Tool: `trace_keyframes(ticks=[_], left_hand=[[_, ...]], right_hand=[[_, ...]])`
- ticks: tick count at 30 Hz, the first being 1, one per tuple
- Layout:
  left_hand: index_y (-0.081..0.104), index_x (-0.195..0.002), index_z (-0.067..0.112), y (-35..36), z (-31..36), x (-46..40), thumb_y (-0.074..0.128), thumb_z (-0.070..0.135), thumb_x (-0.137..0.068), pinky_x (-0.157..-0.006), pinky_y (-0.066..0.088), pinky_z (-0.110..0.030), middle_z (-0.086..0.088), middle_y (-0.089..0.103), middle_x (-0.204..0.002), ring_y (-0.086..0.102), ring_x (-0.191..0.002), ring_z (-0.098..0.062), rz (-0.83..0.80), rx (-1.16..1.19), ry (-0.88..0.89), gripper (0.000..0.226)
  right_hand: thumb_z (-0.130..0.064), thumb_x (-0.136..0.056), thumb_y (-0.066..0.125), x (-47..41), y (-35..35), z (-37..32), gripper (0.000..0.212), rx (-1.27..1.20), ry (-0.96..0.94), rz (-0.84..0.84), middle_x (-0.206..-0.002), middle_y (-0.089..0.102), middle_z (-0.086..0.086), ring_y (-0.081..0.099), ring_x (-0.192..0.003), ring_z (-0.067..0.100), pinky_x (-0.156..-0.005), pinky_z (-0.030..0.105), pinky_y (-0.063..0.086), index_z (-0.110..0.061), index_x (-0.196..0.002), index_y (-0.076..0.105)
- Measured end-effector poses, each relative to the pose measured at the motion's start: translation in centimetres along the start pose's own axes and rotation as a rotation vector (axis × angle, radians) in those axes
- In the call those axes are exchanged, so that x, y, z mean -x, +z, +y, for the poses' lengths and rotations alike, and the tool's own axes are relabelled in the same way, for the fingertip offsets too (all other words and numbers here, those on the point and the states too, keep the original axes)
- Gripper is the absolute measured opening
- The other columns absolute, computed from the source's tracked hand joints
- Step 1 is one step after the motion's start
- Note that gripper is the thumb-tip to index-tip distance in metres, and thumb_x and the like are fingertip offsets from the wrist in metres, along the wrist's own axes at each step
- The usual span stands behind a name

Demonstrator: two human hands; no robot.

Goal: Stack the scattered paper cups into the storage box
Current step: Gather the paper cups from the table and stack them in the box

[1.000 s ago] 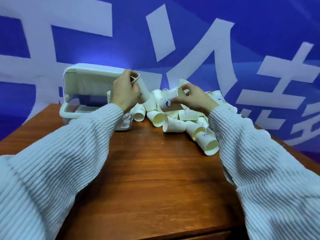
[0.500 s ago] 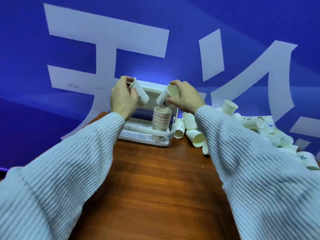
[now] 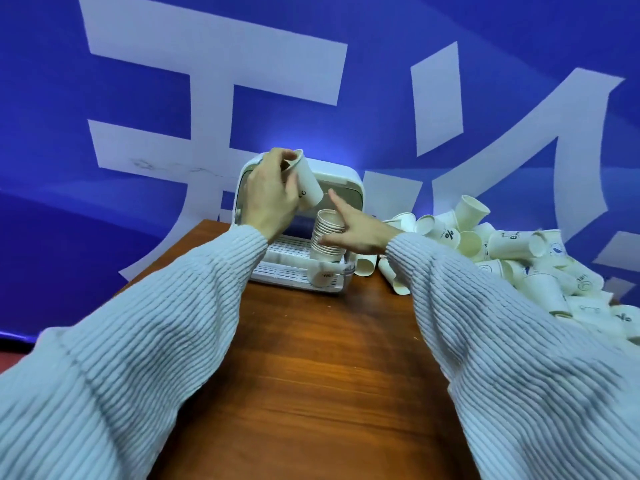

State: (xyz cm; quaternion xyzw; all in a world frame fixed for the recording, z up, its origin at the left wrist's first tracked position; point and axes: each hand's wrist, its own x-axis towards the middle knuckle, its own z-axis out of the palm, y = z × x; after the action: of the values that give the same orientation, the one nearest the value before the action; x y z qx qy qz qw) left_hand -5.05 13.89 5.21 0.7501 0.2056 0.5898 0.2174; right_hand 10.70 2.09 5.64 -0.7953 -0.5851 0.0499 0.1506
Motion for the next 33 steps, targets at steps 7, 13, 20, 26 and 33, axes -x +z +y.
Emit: trace_keyframes(ticks=[7,13,20,26,33], left_hand=[[0.062,-0.120,0.021,3.3,1.6,-0.1,0.056,0.006,-0.092,-0.088,0.051,-0.040,-0.004,0.068,-0.109,0.064,-0.102,-0.024,-0.181,-0.011,0.206,0.032],[0.061,-0.127,0.024,5.2,0.5,1.7,0.049,0.015,-0.100,-0.116,0.027,-0.054,-0.003,0.064,-0.119,0.059,-0.117,-0.025,-0.655,-0.335,0.220,0.032],[0.061,-0.123,0.024,5.8,0.7,4.1,0.051,0.029,-0.097,-0.119,0.025,-0.055,0.001,0.065,-0.127,0.056,-0.124,-0.023,-0.599,-0.304,0.248,0.029],[0.068,-0.118,0.016,8.8,4.6,6.7,0.055,0.043,-0.086,-0.118,0.025,-0.055,-0.009,0.061,-0.119,0.054,-0.122,-0.031,-0.428,-0.359,0.425,0.043],[0.064,-0.125,0.020,16.4,14.3,13.7,0.048,0.049,-0.084,-0.095,0.047,-0.046,-0.006,0.062,-0.121,0.058,-0.113,-0.030,-0.776,-0.171,0.610,0.054]], right_hand=[[-0.048,-0.096,0.065,3.1,-0.5,1.9,0.094,-0.144,-0.006,0.301,-0.162,0.042,0.004,0.043,-0.146,0.020,-0.110,0.032,0.034,-0.034,-0.165,0.003],[-0.048,-0.094,0.065,5.2,-0.7,4.4,0.090,-0.103,0.041,0.392,-0.149,0.055,0.000,0.051,-0.080,0.013,-0.095,0.039,0.049,-0.034,-0.164,0.010],[-0.044,-0.096,0.063,8.6,-1.2,6.5,0.086,-0.080,0.102,0.445,-0.144,0.058,0.000,0.057,-0.074,0.012,-0.092,0.041,0.051,-0.033,-0.164,0.012],[-0.039,-0.096,0.062,14.4,-3.1,9.9,0.074,-0.074,0.212,0.459,-0.142,0.058,0.000,0.058,-0.092,0.013,-0.092,0.036,0.046,-0.033,-0.160,0.026],[-0.023,-0.095,0.056,24.1,-6.5,16.1,0.049,0.057,0.455,0.470,-0.140,0.063,0.001,0.058,-0.129,0.015,-0.108,0.038,0.045,-0.022,-0.144,0.054]])
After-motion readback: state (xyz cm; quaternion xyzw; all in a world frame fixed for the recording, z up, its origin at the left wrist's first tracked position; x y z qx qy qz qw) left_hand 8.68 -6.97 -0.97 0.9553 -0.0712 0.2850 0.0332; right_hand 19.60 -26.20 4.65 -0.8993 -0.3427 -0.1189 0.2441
